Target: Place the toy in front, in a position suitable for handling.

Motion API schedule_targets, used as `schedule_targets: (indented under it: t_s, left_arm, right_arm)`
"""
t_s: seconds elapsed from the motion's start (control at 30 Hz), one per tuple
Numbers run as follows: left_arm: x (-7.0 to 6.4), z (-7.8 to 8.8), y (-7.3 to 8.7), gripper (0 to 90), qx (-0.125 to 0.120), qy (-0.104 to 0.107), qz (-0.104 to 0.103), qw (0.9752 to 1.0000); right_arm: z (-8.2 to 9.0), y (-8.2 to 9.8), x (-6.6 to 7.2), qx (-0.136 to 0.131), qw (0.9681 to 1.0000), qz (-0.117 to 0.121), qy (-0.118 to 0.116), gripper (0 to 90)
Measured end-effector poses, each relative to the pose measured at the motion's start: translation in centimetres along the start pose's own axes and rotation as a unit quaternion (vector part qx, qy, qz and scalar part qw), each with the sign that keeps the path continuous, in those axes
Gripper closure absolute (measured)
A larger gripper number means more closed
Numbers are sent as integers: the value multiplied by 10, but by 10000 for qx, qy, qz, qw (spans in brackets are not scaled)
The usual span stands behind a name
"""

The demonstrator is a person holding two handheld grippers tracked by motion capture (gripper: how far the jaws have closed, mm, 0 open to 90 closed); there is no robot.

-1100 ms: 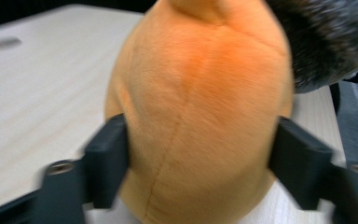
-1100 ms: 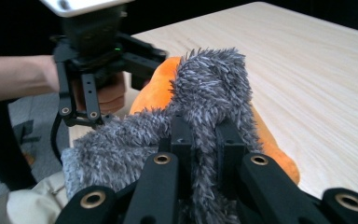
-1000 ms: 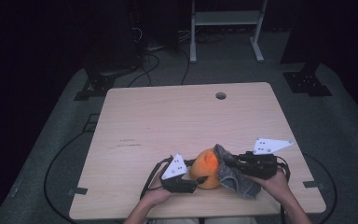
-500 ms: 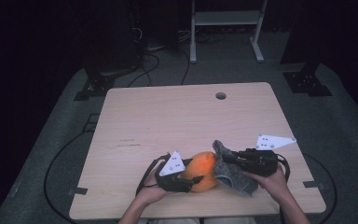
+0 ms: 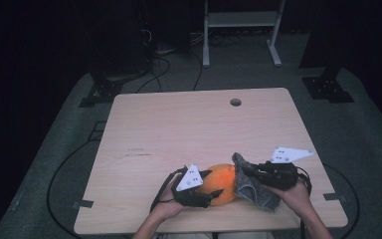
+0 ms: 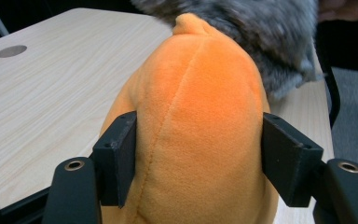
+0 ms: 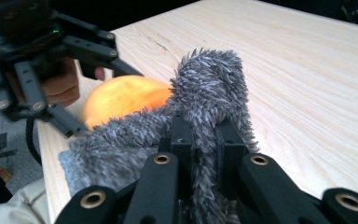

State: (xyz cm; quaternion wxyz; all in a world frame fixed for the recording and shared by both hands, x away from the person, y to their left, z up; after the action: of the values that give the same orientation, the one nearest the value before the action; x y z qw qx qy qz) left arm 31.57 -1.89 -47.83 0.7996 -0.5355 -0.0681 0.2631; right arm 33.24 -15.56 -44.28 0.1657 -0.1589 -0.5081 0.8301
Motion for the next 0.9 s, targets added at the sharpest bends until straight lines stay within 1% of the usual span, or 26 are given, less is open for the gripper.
schedule_targets:
  t_s: [0.07,0.13,0.2,0.23,0.27,0.3,0.33,0.37,0.4,0.43,0.47,0.5,0.57,0.6,0.63,0.67,0.73,0.77,0.8,0.83,0.87,0.9]
  left_arm:
    - [-1,-2,0,328,-29,2,-10,10000]
    - [-3,-4,-1,328,-62,-9,-28,10000]
    - [-5,-5,-1,322,-76,-11,-80,9999]
    - [-5,-5,-1,313,-88,10,-115,9999]
    - [-6,-4,-2,296,-132,83,-135,9998]
    - [-6,-3,-3,273,-162,137,-168,9996]
    - [-4,-1,-5,248,-223,149,-158,9995]
    - [-3,0,-7,212,-292,165,-110,9994]
    - [0,1,-8,180,-315,132,-97,9994]
    - [3,1,-7,153,-293,98,-39,9995]
    - [6,1,-6,116,-235,64,56,9997]
    - [9,0,-5,96,-198,74,168,9996]
    - [12,-3,-1,71,-125,141,364,9992]
    - [12,-5,1,70,-56,199,434,9988]
    - [12,-7,4,69,6,226,457,9987]
    - [11,-8,6,69,95,257,442,9986]
    - [7,-9,7,70,102,358,365,9986]
    - [7,-10,7,72,105,326,322,9989]
    - [7,-11,7,80,86,300,306,9990]
    - [7,-12,8,115,90,299,274,9991]
    - [7,-12,8,153,64,215,211,9995]
    - [6,-12,8,212,-7,184,148,9997]
  right_arm:
    - [5,-12,7,-211,9997,74,-89,805]
    - [4,-24,17,-339,9990,209,-222,805]
    - [-4,-28,24,-258,9987,364,-242,805]
    - [-8,-27,24,-185,9989,399,-188,805]
    - [-12,-24,23,-139,9990,393,-156,806]
    - [-15,-21,22,-77,9992,349,-190,805]
    - [-16,-17,21,-22,9993,322,-193,806]
    - [-14,-15,20,-29,9994,285,-187,806]
    - [-13,-14,19,-21,9994,255,-214,806]
    - [-11,-12,18,16,9994,255,-221,806]
    - [-10,-10,16,26,9995,246,-210,806]
    - [-9,-8,14,29,9995,208,-216,805]
    - [-6,-3,9,7,9996,74,-261,806]
    - [-5,-2,7,-3,9997,36,-254,805]
    - [-4,0,4,19,9997,3,-240,805]
    - [-3,3,2,29,9997,-27,-221,805]
    - [0,7,-3,38,9997,-118,-195,805]
    - [1,10,-4,52,9996,-174,-211,805]
    - [2,11,-4,32,9992,-279,-289,805]
    - [3,11,-5,27,9992,-286,-275,805]
    - [3,9,-4,18,9993,-261,-263,805]
    - [3,4,-1,-40,9992,-239,-313,806]
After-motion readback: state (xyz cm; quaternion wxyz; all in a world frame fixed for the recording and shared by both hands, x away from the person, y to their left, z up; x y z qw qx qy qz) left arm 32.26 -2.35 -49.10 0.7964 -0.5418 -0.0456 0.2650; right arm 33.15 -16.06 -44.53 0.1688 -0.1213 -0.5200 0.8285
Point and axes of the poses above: each handheld gripper's, and its own axes: z roughly backward along the jaws, y roughly out of its underside, x roughly to its left, the point moved 10 cm from there along -z, roughly forward along the jaws, and after that the axes turned 14 degrees about z, right-handed, at the moved point
